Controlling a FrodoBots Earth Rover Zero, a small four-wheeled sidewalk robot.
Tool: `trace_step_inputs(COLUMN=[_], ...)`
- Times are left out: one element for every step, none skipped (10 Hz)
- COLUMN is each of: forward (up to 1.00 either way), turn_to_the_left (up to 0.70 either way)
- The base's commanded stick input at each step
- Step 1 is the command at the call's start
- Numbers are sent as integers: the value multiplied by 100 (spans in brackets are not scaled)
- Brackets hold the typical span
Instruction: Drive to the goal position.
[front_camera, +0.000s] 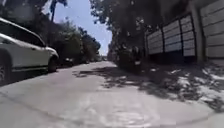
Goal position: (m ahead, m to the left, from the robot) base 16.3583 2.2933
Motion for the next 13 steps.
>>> trace_step_inputs(forward=[100,100,100,100,100,100,100,100,100,100,100,100,100], turn_to_the_left=[0,0,0,0,0,0,0,0,0,40,40,31,0])
